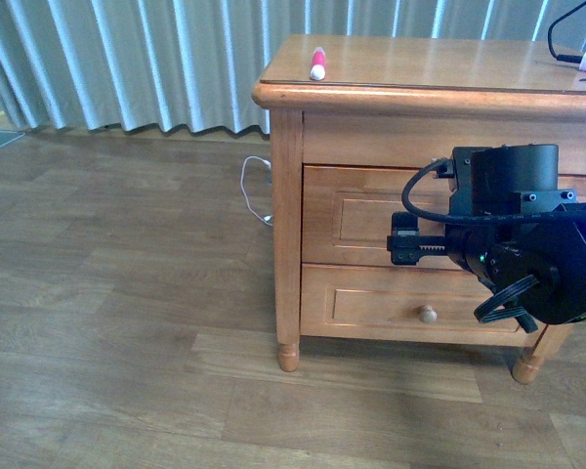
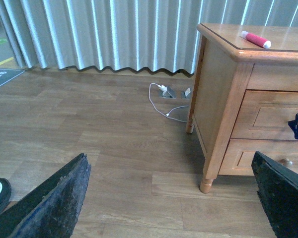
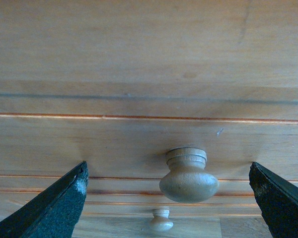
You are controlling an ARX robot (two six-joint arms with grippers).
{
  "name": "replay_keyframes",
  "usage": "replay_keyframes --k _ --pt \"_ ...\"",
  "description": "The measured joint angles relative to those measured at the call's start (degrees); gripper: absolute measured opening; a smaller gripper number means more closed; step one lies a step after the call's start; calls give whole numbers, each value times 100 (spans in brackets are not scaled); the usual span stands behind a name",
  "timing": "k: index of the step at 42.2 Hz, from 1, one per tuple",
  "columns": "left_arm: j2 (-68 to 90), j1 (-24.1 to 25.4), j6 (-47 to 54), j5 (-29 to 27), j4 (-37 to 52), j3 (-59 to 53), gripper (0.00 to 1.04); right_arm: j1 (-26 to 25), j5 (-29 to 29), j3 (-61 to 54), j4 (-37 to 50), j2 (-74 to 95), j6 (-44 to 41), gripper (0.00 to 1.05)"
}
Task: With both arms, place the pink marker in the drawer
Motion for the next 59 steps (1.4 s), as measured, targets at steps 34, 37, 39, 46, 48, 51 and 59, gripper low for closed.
replay_keyframes --k 34,37,39,46,48,51,59 --pt "0 0 -2 0 0 0 98 -72 4 -33 87 17 -72 24" --pt "0 0 0 0 0 0 98 -72 4 -42 98 13 -72 24" --pt "0 0 0 0 0 0 98 -72 -7 -52 105 7 -72 24" --pt "0 0 -2 0 0 0 98 -83 -55 -216 256 -42 -61 24" --pt "0 0 0 0 0 0 98 -85 -92 -328 337 -79 -59 24" --pt "0 0 0 0 0 0 98 -96 -127 -584 483 -181 -44 24" --pt "0 0 -2 0 0 0 98 -96 -168 -1403 970 -509 74 24"
